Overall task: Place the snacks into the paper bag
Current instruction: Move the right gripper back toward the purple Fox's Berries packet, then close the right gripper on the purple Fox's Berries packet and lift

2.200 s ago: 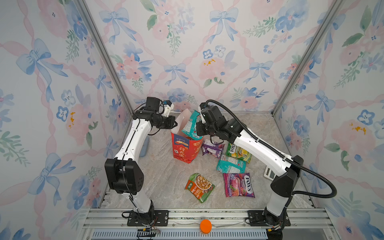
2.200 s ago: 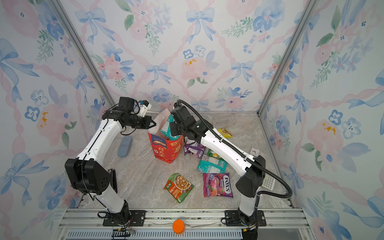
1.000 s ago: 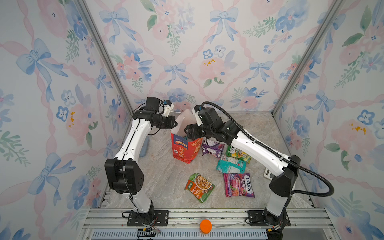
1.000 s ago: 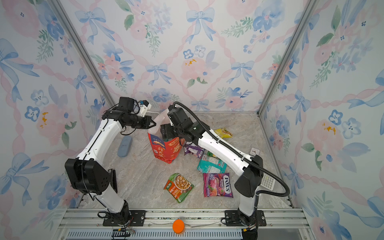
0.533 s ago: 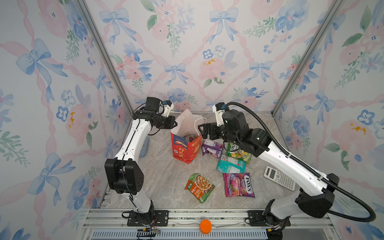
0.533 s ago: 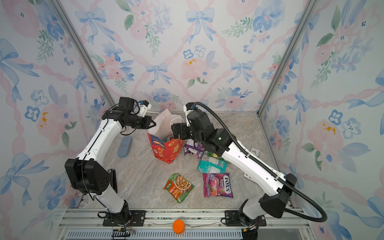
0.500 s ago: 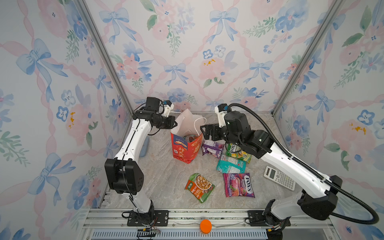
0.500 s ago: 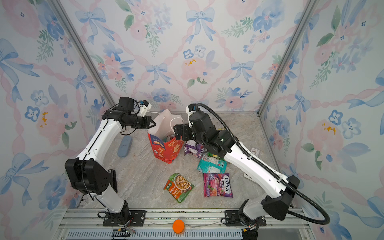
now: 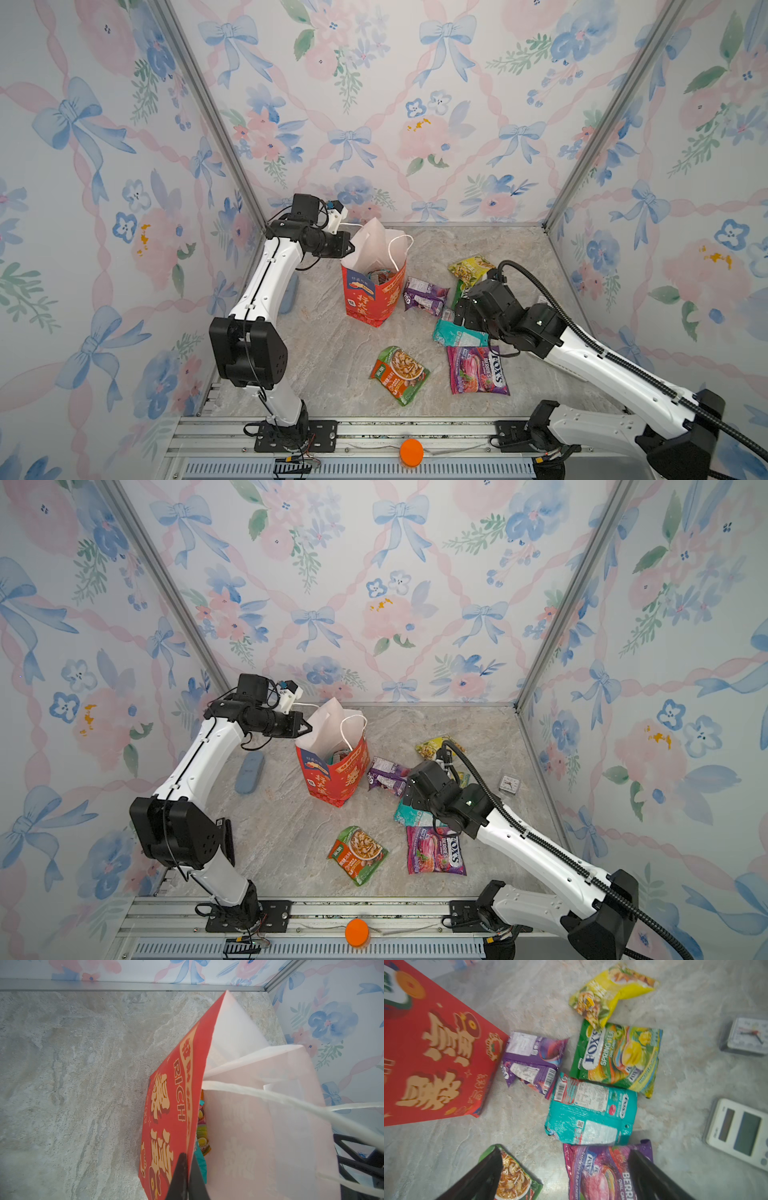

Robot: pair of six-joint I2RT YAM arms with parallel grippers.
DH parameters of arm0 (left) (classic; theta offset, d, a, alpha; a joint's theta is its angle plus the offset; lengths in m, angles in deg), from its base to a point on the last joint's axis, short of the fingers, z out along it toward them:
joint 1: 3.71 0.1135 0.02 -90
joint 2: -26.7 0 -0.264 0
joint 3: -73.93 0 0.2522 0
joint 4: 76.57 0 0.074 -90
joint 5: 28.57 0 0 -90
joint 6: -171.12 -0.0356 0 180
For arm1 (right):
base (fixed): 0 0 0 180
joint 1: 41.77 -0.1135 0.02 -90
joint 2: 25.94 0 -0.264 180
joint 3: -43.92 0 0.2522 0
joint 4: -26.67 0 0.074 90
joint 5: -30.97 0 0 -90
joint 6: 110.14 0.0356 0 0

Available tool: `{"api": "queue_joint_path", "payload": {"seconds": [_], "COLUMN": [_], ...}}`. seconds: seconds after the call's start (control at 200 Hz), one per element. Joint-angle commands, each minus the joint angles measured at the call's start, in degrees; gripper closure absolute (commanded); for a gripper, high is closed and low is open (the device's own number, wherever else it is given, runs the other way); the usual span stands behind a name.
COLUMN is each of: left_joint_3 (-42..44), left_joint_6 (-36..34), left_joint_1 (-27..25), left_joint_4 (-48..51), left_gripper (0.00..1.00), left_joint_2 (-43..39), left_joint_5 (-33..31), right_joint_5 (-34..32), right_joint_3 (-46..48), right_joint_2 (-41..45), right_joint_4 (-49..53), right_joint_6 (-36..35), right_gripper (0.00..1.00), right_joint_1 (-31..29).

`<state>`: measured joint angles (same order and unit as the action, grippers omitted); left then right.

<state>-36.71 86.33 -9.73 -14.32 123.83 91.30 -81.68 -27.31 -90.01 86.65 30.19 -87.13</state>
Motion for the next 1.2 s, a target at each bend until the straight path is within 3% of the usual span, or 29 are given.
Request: {"api": "queue_joint_path", "payload": {"seconds": [0.0,0.3,0.49,0.715,0.965,1.195], "left_joint_3": [0.73,0.57,0.73,0.73,0.73,0.58], "left_joint_6": [-0.03,0.11,-0.01,0.02,-0.03,0.07], "left_joint_1": [-0.04,-0.04,-0.03,0.01,-0.11,-0.22], "left_joint_4": [1.32,1.31,1.3,1.26,1.3,1.26], "left_gripper": [1.0,1.0,1.0,1.0,1.0,1.0], "left_joint_2": [-0.19,-0.15,-0.18,-0.36,-0.36,-0.13], "left_joint_5": [-0.25,-0.35,-0.42,-0.34,-0.31,-0.34], "right_joint_5": [2.02,2.29,2.5,5.82,6.44,6.13], "right_joint_3": [6.55,19.41,20.98,23.71,30.03,32.86], "right_joint_2": [2.84,11.31,8.08,3.81,6.17,10.11], "right_joint_4": [4.5,8.18,10.28,3.56,-4.69,-9.37], "right_joint_6": [10.98,33.04,44.45,46.4,48.74,43.95], "right_gripper": [0.04,0.03,0.03,0.03,0.03,0.04], "right_joint_1": [-0.36,-12.82,-22.32,-23.63,-22.68,-15.54]}}
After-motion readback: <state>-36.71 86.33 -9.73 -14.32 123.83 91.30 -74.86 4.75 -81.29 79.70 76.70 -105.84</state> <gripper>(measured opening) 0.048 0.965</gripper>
